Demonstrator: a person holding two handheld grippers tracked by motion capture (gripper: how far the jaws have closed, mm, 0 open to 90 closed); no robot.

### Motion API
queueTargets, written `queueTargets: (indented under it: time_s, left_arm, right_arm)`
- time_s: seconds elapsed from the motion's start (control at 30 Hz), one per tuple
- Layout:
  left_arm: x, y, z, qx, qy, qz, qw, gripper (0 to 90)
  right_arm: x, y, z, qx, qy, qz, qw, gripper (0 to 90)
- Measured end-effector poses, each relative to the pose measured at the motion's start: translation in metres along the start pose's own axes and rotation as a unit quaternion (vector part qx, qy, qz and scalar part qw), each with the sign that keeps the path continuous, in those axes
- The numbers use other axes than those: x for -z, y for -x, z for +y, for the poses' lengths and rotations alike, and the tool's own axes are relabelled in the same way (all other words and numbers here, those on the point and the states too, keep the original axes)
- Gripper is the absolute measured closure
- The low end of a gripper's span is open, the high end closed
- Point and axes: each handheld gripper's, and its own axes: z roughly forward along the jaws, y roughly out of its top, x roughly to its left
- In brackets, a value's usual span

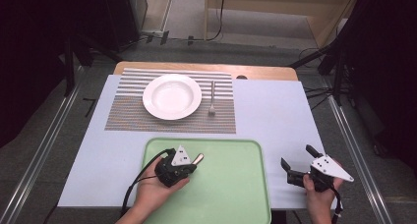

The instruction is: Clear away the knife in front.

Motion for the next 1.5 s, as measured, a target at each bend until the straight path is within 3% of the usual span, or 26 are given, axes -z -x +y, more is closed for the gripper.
queueTargets:
  time_s: [0.33,0.63,0.73,0.87,0.93,1.07,1.17,1.5]
  left_arm:
    - [0.013,-0.025,-0.016,0.034,0.007,0.025,0.9991,89.7]
    - [0.024,-0.04,-0.028,0.061,0.011,0.038,0.9974,89.7]
    - [0.03,-0.046,-0.033,0.075,0.02,0.032,0.9964,89.8]
    - [0.037,-0.053,-0.039,0.09,0.029,0.04,0.9947,89.7]
    - [0.038,-0.055,-0.042,0.104,0.043,0.019,0.9935,89.8]
    - [0.031,-0.044,-0.033,0.069,0.038,0.025,0.9966,89.8]
    - [0.024,-0.042,-0.026,0.047,0.019,0.046,0.9976,89.8]
    - [0.025,-0.052,-0.034,0.061,0.011,0.045,0.997,89.9]
  right_arm:
    - [-0.001,0.0,0.0,0.006,-0.002,-0.004,1.0,0.2]
    - [-0.001,-0.001,0.0,0.005,-0.003,-0.006,1.0,0.2]
    - [-0.001,0.0,0.0,0.007,-0.003,-0.006,0.9999,0.2]
    - [-0.001,0.0,0.0,0.009,-0.003,-0.006,0.9999,0.2]
    - [-0.001,0.0,0.0,0.009,-0.003,-0.007,0.9999,0.2]
    - [-0.001,0.0,0.0,0.01,-0.004,-0.01,0.9999,0.2]
    - [-0.002,-0.001,0.0,0.005,-0.006,-0.012,0.9999,0.2]
    - [-0.001,-0.001,0.0,0.004,-0.007,-0.017,0.9998,0.2]
